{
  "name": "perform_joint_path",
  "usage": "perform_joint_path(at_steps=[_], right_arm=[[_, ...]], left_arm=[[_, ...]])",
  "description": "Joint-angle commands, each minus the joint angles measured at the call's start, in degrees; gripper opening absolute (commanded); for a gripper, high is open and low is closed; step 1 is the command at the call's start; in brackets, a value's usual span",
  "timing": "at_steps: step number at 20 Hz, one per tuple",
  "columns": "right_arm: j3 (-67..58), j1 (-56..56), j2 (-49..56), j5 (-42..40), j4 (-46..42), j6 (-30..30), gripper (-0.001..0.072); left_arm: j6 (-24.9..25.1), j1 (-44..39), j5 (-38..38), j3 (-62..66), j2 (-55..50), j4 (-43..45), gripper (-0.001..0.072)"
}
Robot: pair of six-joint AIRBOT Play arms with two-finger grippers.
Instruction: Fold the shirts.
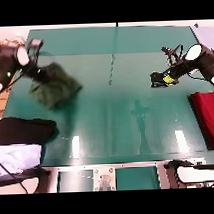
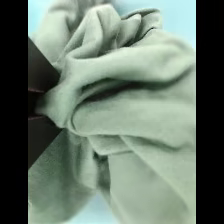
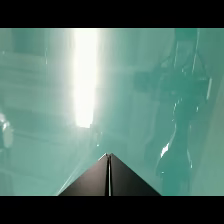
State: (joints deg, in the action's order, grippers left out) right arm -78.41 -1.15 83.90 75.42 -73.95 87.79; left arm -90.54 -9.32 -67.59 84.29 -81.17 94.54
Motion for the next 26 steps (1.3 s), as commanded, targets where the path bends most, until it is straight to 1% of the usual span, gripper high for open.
perform_joint_path(at_steps=[1,4,7,8,9,10,11,12,13,14,15,16,18,19,21,23,25,26], right_arm=[[-0.1,-0.6,-0.3,1.8,0.0,0.5,0.0014],[-0.1,-2.9,-2.8,1.8,0.0,2.2,0.0014],[-0.1,-6.0,-5.1,1.8,0.0,2.9,0.0015],[-0.1,-7.0,-5.4,1.8,0.0,3.5,0.0015],[-0.1,-7.7,-5.6,1.8,0.0,3.5,0.0016],[-0.1,-8.3,-5.6,2.2,0.0,3.6,0.0041],[0.0,-8.6,-5.6,2.6,0.0,3.7,0.0165],[0.0,-8.7,-5.6,3.3,-0.2,3.7,0.0349],[0.0,-8.7,-5.6,3.3,-0.4,3.5,0.0462],[0.0,-8.7,-5.6,3.2,-0.4,3.0,0.0491],[0.0,-8.7,-5.4,2.9,-0.4,3.0,0.0491],[0.1,-8.7,-5.4,2.4,-0.5,3.0,0.0490],[0.2,-8.7,-4.2,1.2,-0.3,3.0,0.0488],[0.2,-8.7,-3.1,0.4,-0.3,3.0,0.0488],[0.2,-8.7,-0.4,-0.8,-0.1,3.0,0.0487],[0.2,-8.7,2.7,-2.8,1.4,3.0,0.0487],[0.2,-8.7,6.3,-5.0,4.4,2.5,0.0487],[0.2,-8.7,8.0,-5.8,6.7,1.3,0.0487]], left_arm=[[1.0,-10.9,-3.3,12.8,1.3,-2.1,0.0025],[1.2,-20.8,1.0,13.7,0.2,-6.5,0.0025],[3.7,-27.7,3.7,13.7,-5.7,-10.7,0.0028],[3.7,-29.0,4.3,13.7,-8.2,-11.9,0.0071],[3.6,-29.9,4.9,13.7,-10.8,-13.3,0.0397],[3.6,-30.2,4.8,13.7,-12.9,-14.5,0.0553],[3.6,-30.1,3.6,13.7,-14.3,-15.3,0.0554],[3.9,-29.5,1.7,13.8,-14.6,-14.7,0.0554],[4.1,-28.1,-1.6,14.5,-14.6,-13.3,0.0554],[4.1,-26.2,-5.7,16.0,-14.6,-12.0,0.0555],[4.0,-23.6,-10.3,17.5,-14.6,-11.3,0.0555],[4.0,-21.0,-13.2,18.0,-14.6,-11.4,0.0555],[1.8,-15.6,-13.2,15.8,-14.5,-14.3,0.0555],[0.9,-13.3,-11.4,13.2,-14.5,-17.1,0.0555],[1.1,-10.7,-6.6,6.6,-14.5,-25.5,0.0555],[4.3,-11.0,-1.7,-1.1,-14.5,-33.8,0.0557],[7.4,-12.7,2.0,-7.5,-14.6,-39.6,0.0557],[9.0,-13.8,3.5,-9.8,-14.6,-42.3,0.0557]])
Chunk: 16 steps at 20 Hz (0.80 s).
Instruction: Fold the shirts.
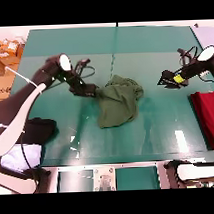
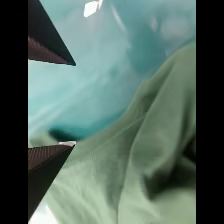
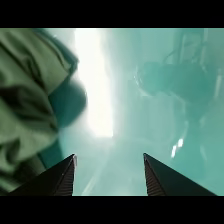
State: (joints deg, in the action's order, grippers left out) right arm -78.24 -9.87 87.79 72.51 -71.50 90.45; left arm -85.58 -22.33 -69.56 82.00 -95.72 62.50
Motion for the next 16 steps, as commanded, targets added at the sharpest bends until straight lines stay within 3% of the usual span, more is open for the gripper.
perform_joint_path(at_steps=[1,4,5,6,8,10,11,12,13,14,16], right_arm=[[0.0,0.1,5.9,-3.7,7.6,-2.9,0.0487],[0.0,0.6,11.0,-6.4,16.8,-5.7,0.0487],[0.0,1.1,12.9,-7.1,19.6,-6.4,0.0487],[0.0,1.7,14.4,-7.8,22.0,-7.1,0.0486],[0.0,3.1,17.1,-9.5,24.7,-7.2,0.0478],[0.0,4.6,19.1,-12.2,25.0,-7.2,0.0351],[-0.1,5.3,20.0,-13.4,25.2,-7.2,0.0349],[-0.2,5.8,20.7,-14.6,25.8,-7.2,0.0297],[-0.3,6.2,20.9,-15.9,26.7,-8.9,0.0105],[-0.7,6.2,20.9,-16.4,26.9,-10.3,0.0014],[-3.6,5.0,20.4,-14.5,26.9,-11.7,0.0013]], left_arm=[[5.8,-2.0,7.4,-9.3,0.0,-12.5,0.0556],[6.6,-5.0,14.4,-11.1,-0.1,-13.8,0.0540],[6.6,-5.2,16.0,-11.1,-0.2,-13.9,0.0335],[6.6,-5.0,16.5,-11.1,-0.3,-13.5,0.0032],[6.5,-4.0,15.3,-11.1,-0.3,-12.9,0.0027],[6.6,-2.5,12.8,-11.1,-0.3,-12.7,0.0027],[6.6,-1.5,11.5,-11.1,-0.2,-12.4,0.0027],[6.6,-0.5,10.1,-11.0,-0.1,-11.8,0.0027],[6.6,0.7,8.6,-10.9,0.0,-11.3,0.0027],[6.6,2.0,6.1,-10.2,0.0,-10.0,0.0026],[5.9,5.1,0.4,-7.4,0.4,-4.1,0.0026]])
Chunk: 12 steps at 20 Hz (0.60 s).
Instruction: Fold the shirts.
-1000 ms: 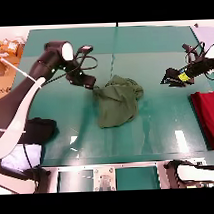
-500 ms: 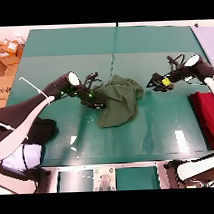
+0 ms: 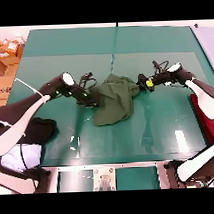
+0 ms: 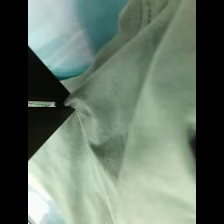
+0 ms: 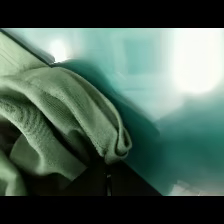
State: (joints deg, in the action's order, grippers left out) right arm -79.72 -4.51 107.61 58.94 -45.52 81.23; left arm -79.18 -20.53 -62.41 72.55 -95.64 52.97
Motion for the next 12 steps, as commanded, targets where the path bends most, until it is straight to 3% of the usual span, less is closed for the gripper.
perform_joint_path(at_steps=[1,4,12], right_arm=[[-4.0,-1.6,-0.5,1.4,1.0,-2.6,0.0013],[-8.2,-4.6,-7.7,6.2,0.9,-4.7,0.0012],[-12.9,-11.1,-41.6,6.9,0.9,-8.1,0.0012]], left_arm=[[-1.9,4.9,-8.5,3.5,1.6,9.2,0.0026],[-3.3,9.1,-9.1,7.6,8.0,14.6,0.0026],[-0.6,11.0,-8.6,28.7,27.2,15.0,0.0025]])
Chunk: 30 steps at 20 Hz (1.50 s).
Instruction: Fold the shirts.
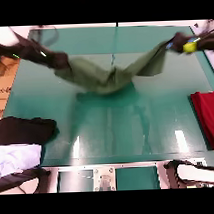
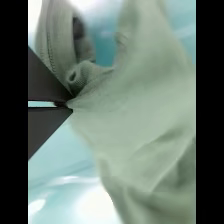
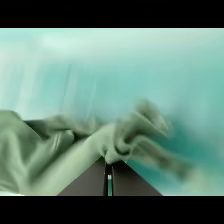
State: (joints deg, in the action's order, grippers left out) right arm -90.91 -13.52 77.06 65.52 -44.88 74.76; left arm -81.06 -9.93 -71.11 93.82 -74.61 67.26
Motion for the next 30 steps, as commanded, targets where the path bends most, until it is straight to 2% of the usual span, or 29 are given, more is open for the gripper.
perform_joint_path(at_steps=[1,3,6,9,12,15,19,21,24,27,28,29,30], right_arm=[[-2.3,-3.2,-14.8,0.1,-0.3,-1.7,0.0013],[-2.9,-6.3,-22.2,-1.7,-1.3,-1.0,0.0013],[-2.9,-12.4,-30.7,-3.1,-3.8,0.2,0.0014],[-2.3,-15.1,-33.9,-1.2,-6.8,0.7,0.0014],[3.8,-15.1,-33.6,3.5,-6.6,0.7,0.0014],[18.9,-15.0,-33.6,3.4,-5.9,-0.1,0.0014],[42.9,-15.0,-30.2,-4.2,1.0,-5.9,0.0014],[51.3,-15.0,-26.1,-9.5,2.5,-8.7,0.0014],[53.9,-15.0,-17.8,-14.4,2.5,-9.8,0.0014],[51.0,-15.0,-10.2,-15.1,3.1,-11.0,0.0015],[49.7,-15.1,-8.9,-15.1,3.1,-11.0,0.0015],[48.2,-15.3,-8.3,-14.9,2.8,-11.0,0.0016],[46.8,-15.3,-8.4,-14.4,2.4,-11.0,0.0016]], left_arm=[[1.6,0.4,-0.1,10.3,8.2,0.8,0.0026],[0.6,0.4,-0.4,15.0,12.5,3.5,0.0026],[-4.5,0.4,-2.1,17.0,17.1,13.9,0.0026],[-7.4,0.4,-10.3,16.9,16.3,20.8,0.0027],[-7.4,0.4,-14.1,14.3,11.5,16.8,0.0027],[-6.7,0.4,-13.4,4.8,6.4,9.6,0.0027],[-2.3,0.4,-7.3,-11.4,-1.7,-1.4,0.0027],[-0.2,0.4,-2.5,-17.2,-6.7,-3.3,0.0028],[0.7,0.4,1.3,-17.8,-14.2,-3.3,0.0027],[0.7,0.6,6.2,-17.7,-17.0,-2.5,0.0029],[0.0,1.1,5.6,-17.4,-16.9,-1.8,0.0145],[-0.4,2.1,2.7,-16.0,-16.6,-1.0,0.0501],[-1.4,3.4,-1.2,-14.1,-16.2,0.1,0.0553]])
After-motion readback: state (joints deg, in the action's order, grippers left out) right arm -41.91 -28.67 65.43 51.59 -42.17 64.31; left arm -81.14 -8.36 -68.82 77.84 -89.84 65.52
